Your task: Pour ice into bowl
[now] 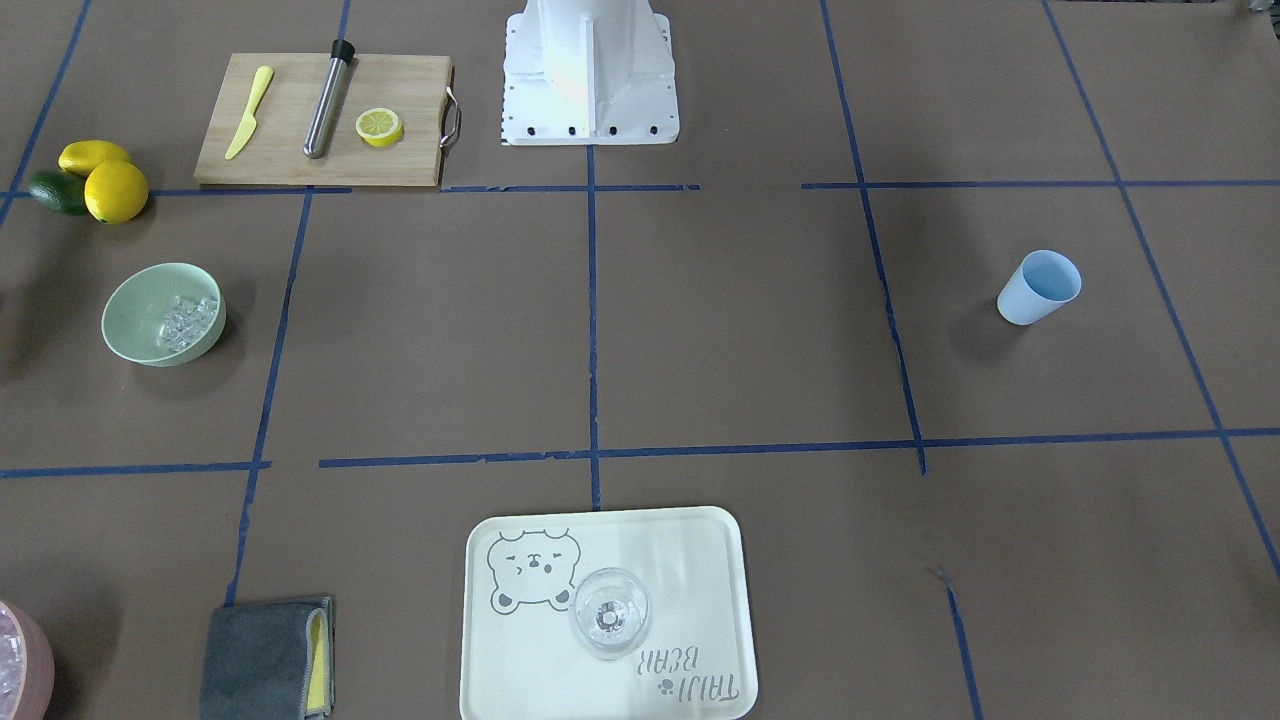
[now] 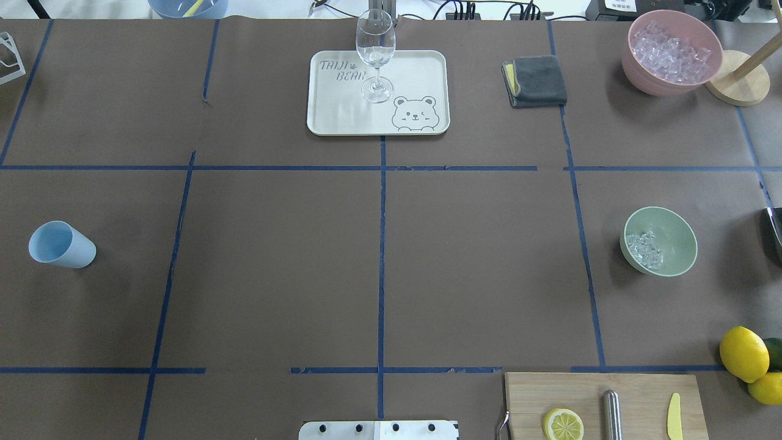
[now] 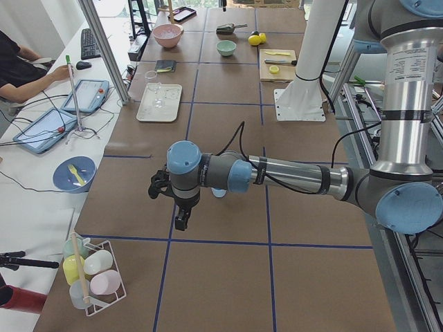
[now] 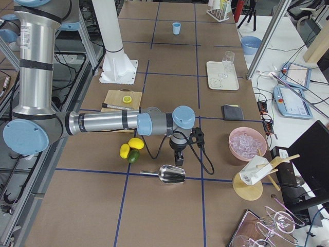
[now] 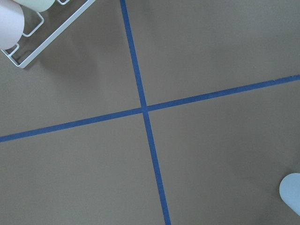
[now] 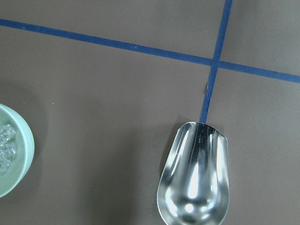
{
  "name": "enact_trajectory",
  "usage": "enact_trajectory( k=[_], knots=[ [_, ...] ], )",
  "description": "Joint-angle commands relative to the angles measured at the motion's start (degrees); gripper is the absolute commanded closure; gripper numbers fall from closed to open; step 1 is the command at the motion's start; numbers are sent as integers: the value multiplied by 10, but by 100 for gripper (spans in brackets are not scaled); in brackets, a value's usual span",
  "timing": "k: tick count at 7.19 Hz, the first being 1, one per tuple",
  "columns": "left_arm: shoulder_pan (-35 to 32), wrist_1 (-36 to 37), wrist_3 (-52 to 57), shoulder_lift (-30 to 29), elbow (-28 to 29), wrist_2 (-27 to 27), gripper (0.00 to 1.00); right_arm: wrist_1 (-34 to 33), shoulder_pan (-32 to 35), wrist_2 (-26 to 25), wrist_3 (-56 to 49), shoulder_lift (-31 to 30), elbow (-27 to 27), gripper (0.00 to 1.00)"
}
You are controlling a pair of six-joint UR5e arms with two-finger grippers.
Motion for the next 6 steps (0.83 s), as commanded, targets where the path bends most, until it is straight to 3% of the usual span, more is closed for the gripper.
enact_trajectory(
  k=[1, 3, 4, 6],
  knots=[
    [1, -3, 0, 1, 23, 2, 0, -7, -1, 1, 1, 4, 16, 0],
    [1, -8, -1, 14, 38, -1, 0, -6, -1, -5, -3, -1, -3, 0],
    [1, -19, 0, 11, 52, -2, 0, 1, -1, 1, -5, 1, -38, 0],
    [1, -23, -3, 13, 30, -5, 0, 2, -1, 2, -6, 7, -47, 0]
  ],
)
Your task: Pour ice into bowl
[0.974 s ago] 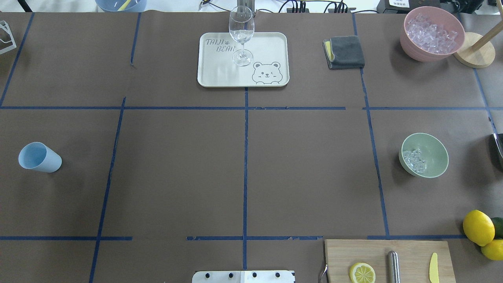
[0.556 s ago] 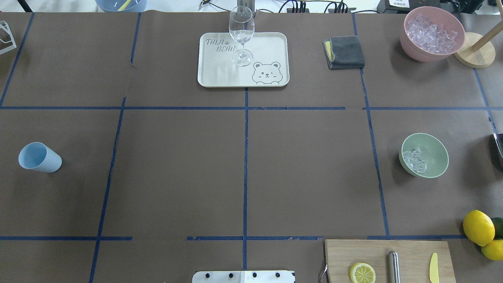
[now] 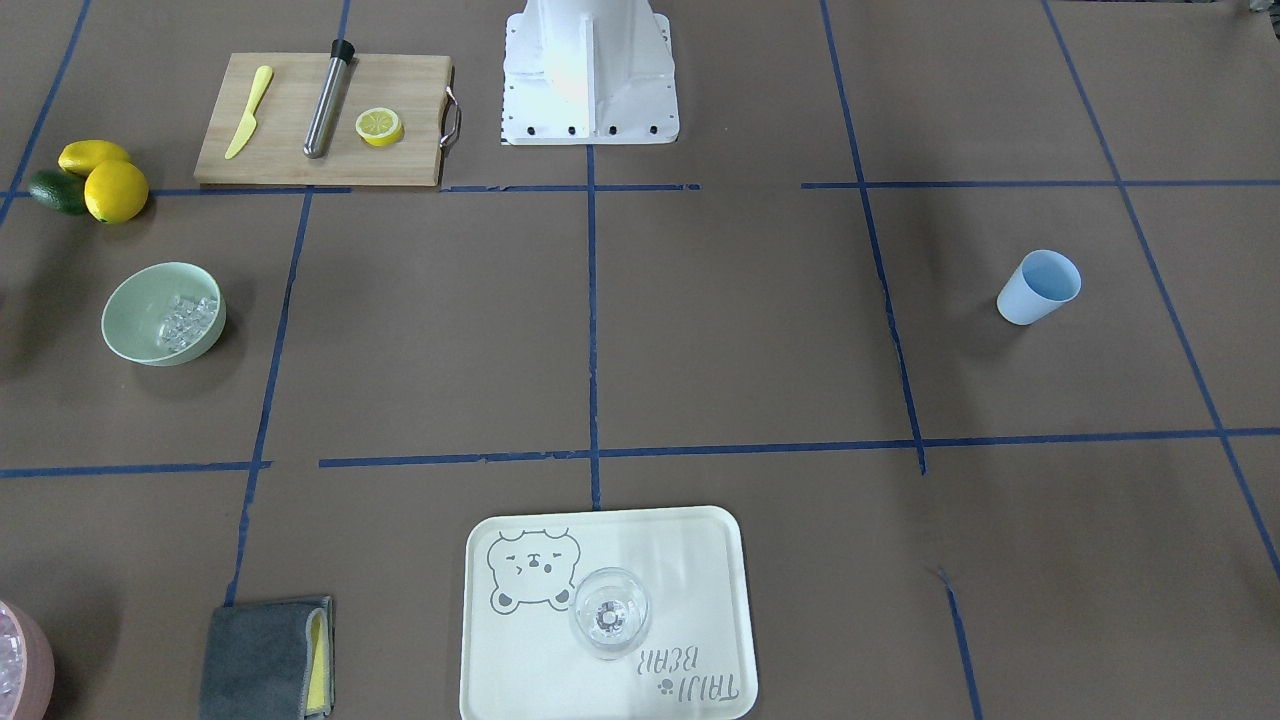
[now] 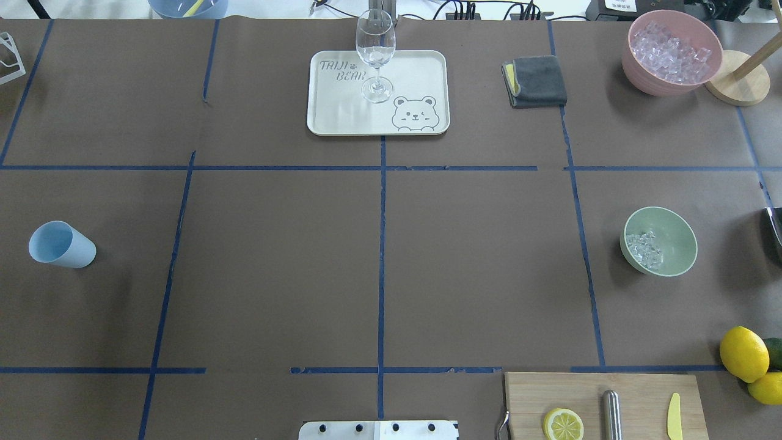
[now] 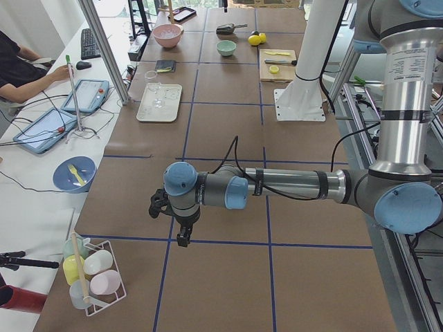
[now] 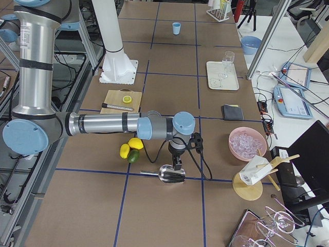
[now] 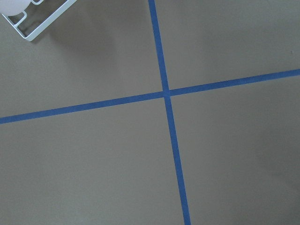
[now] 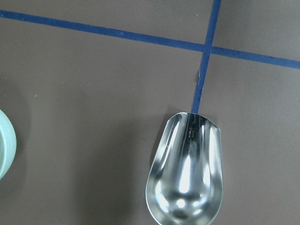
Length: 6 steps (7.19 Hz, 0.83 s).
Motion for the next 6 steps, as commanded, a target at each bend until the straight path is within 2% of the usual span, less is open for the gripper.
enact_trajectory(
  k=[1, 2, 6],
  knots=[
    [0, 0, -1, -2, -8, -1, 0, 1, 0, 3, 0, 2, -6, 0],
    [1, -5, 1, -6, 10, 2, 0, 2, 0, 9, 0, 4, -3, 0],
    [1, -13, 1, -7, 15, -2, 0, 1, 0, 10, 5, 5, 3, 0]
  ],
)
